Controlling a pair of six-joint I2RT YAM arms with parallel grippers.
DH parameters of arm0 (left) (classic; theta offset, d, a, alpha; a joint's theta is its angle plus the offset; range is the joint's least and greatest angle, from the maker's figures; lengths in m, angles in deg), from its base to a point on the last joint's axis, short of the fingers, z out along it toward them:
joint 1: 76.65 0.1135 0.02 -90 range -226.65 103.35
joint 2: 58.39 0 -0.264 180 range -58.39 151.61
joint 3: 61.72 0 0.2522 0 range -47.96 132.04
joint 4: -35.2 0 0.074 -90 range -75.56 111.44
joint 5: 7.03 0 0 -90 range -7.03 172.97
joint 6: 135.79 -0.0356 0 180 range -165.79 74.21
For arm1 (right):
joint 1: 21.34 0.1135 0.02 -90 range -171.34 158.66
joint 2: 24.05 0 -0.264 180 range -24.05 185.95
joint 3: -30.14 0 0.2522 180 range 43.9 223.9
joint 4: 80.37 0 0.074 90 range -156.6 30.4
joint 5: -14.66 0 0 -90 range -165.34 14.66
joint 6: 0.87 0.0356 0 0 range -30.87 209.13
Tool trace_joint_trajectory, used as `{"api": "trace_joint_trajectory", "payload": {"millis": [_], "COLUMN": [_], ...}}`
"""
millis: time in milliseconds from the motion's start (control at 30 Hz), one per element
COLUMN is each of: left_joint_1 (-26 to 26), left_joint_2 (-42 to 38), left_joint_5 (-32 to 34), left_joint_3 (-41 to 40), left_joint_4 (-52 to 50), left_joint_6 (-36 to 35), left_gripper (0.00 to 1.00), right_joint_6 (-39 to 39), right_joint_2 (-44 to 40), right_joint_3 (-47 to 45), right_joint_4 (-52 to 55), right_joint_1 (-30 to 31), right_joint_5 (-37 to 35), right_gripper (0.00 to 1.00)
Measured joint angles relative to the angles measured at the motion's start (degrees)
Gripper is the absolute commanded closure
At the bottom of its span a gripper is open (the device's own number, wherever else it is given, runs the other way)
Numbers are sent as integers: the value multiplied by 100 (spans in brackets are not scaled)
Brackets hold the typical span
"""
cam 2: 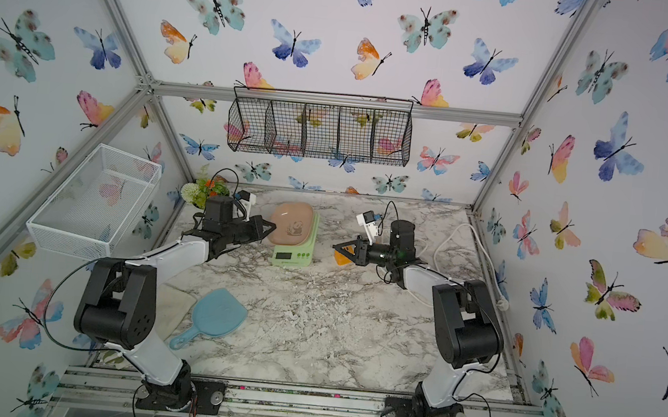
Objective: Charge the electronic scale
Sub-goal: Pick up the electronic scale at the center of the board, then insert the charging cable into the electronic scale.
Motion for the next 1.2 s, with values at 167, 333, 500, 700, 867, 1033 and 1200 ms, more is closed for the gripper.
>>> {"api": "trace_joint_trajectory", "payload": {"millis": [167, 333, 500, 700, 867, 1033, 1200], "left_joint_1": [-114, -149, -166, -177, -192, -214, -236], "left_joint_2": [-153, -297, -313, -315, -315, -317, -328], "left_joint_5": [-74, -81, -81, -83, -85, -94, -114], "left_joint_3": [-323, -695, -776, -859, -894, -903, -903], "left_joint_4": [446, 1010, 1314, 1668, 1808, 1906, 1952], "left_joint_6": [192, 396, 490, 599, 627, 645, 645], "left_gripper": [100, 100, 100, 100, 100, 100, 100], "right_joint_6": [44, -116, -175, -59, 197, 369, 505], "right_joint_2": [0, 11, 74, 116, 177, 184, 197], "right_joint_3": [-42, 13, 68, 105, 109, 109, 109], "right_joint_4": [-203, 7, 168, 201, 101, -39, -168], "right_joint_1": [76, 260, 337, 337, 337, 337, 339], "right_joint_5": [149, 267, 304, 319, 378, 435, 448], "right_gripper": [98, 98, 98, 98, 98, 98, 98]}}
